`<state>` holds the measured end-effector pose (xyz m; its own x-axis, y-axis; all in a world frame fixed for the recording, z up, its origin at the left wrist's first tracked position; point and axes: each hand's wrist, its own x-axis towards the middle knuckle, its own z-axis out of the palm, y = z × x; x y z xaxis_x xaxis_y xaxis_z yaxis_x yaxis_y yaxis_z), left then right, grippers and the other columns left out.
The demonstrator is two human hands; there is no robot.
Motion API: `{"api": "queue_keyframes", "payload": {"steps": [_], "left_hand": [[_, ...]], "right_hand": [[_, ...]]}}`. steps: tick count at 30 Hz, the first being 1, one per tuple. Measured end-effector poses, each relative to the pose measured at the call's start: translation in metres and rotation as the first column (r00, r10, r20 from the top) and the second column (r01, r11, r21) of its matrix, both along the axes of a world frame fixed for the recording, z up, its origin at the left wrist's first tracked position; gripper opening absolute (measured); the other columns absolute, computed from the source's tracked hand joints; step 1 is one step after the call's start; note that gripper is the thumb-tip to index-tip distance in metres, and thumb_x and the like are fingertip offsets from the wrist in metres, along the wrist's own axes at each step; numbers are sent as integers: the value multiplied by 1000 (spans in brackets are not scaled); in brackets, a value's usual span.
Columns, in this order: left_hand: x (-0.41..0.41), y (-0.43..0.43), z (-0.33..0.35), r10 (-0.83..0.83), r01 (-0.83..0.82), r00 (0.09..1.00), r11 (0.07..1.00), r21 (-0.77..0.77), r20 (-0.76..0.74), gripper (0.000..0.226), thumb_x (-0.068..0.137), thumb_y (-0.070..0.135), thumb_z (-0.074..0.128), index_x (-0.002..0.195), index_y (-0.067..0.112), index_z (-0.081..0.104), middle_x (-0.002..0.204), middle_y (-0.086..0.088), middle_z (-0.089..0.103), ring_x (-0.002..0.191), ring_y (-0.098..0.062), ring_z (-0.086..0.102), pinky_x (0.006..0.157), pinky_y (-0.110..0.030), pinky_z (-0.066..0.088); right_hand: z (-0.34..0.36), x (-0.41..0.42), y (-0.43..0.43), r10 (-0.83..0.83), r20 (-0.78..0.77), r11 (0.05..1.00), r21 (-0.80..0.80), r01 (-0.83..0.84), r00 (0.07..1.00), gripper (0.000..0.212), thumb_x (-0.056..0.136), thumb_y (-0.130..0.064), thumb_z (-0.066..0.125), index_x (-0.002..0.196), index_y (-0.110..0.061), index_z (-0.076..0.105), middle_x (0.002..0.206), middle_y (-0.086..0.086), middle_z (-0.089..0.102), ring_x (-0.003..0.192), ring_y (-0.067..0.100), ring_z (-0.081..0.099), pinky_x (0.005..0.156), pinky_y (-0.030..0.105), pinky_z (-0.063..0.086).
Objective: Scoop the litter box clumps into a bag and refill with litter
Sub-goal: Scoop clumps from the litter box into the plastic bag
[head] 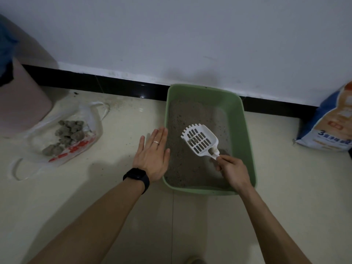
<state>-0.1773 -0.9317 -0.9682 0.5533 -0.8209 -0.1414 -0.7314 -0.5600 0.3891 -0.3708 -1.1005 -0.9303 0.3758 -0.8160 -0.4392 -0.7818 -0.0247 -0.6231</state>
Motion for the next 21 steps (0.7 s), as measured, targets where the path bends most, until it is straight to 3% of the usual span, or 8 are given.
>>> {"api": "queue_keyframes", "payload": {"steps": [6, 9, 12, 18, 21], "left_hand": [[13, 6, 4, -90, 87, 995, 994, 62, 33, 64, 101, 46, 7, 154, 20, -16, 163, 5, -13, 149, -12, -11, 121, -44, -8], [29, 14, 6, -127, 122, 990, 989, 81, 63, 69, 93, 50, -5, 154, 21, -16, 162, 6, -13, 149, -11, -12, 121, -43, -8], [52, 27, 11, -82, 71, 991, 992, 108, 109, 71, 90, 51, -8, 154, 21, -16, 161, 8, -16, 149, -11, -12, 120, -42, -8], [111, 76, 25, 101, -118, 988, 981, 153, 114, 64, 102, 46, 11, 154, 20, -15, 162, 5, -17, 149, -12, -13, 121, -43, -7], [137, 114, 25, 174, -192, 978, 965, 180, 113, 64, 102, 44, 14, 155, 19, -12, 162, 4, -15, 150, -13, -10, 121, -44, -6]], "right_hand": [[15, 9, 6, -115, 135, 993, 55, 109, 984, 21, 90, -29, 60, 76, -29, 76, 59, -3, 62, 57, 19, 51, 61, 34, 39], [30, 19, 12, -94, 166, 996, 17, 92, 982, 22, 92, -29, 60, 76, -26, 75, 58, -3, 63, 58, 15, 51, 63, 33, 39], [47, 38, 21, -60, 189, 998, -14, 64, 980, 26, 94, -28, 59, 75, -19, 74, 60, -3, 63, 57, 13, 51, 63, 33, 39], [74, 99, 54, 79, 227, 997, -43, -71, 971, 31, 97, -26, 57, 77, -7, 71, 59, 0, 58, 58, 15, 48, 61, 32, 36], [78, 133, 75, 149, 236, 989, -54, -140, 960, 26, 97, -25, 57, 81, -13, 73, 59, -5, 60, 57, 13, 48, 59, 32, 37]]}}
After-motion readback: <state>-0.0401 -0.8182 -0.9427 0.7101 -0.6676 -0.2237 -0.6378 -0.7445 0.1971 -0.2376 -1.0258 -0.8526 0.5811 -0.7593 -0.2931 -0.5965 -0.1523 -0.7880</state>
